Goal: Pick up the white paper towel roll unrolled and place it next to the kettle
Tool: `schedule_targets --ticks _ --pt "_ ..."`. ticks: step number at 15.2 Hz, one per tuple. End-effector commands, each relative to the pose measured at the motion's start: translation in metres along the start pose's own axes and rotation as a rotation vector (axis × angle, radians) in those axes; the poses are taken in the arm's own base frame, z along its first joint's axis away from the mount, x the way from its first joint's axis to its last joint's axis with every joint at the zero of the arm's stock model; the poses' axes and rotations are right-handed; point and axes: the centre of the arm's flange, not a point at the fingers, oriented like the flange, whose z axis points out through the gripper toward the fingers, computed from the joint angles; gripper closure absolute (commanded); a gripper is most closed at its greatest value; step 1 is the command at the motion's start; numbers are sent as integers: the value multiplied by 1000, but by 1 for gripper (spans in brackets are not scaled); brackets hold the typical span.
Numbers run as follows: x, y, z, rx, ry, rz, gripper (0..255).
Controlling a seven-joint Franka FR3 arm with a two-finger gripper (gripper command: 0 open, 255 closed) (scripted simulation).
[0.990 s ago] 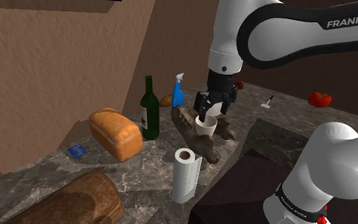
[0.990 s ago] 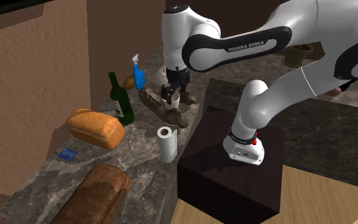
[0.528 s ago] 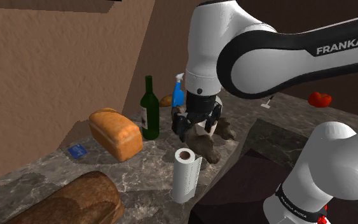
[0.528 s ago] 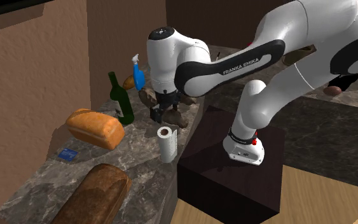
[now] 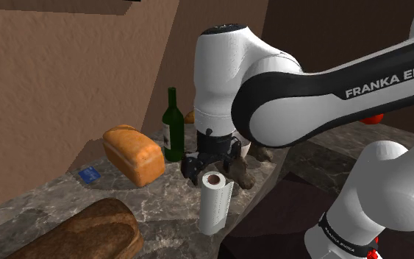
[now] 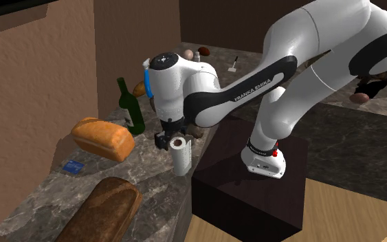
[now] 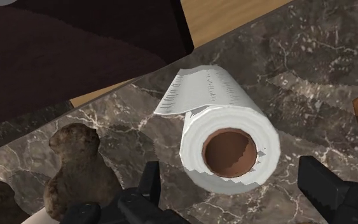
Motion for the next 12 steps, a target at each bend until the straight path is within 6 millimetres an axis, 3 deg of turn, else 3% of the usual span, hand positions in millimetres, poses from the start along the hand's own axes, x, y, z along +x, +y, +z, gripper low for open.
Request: schedule_targets --ticks 1,4,11,12 --pt "-1 0 11 0 0 0 0" --pt "-1 0 25 0 0 0 0" --pt "-1 0 25 0 0 0 0" --pt "-1 0 25 0 0 0 255"
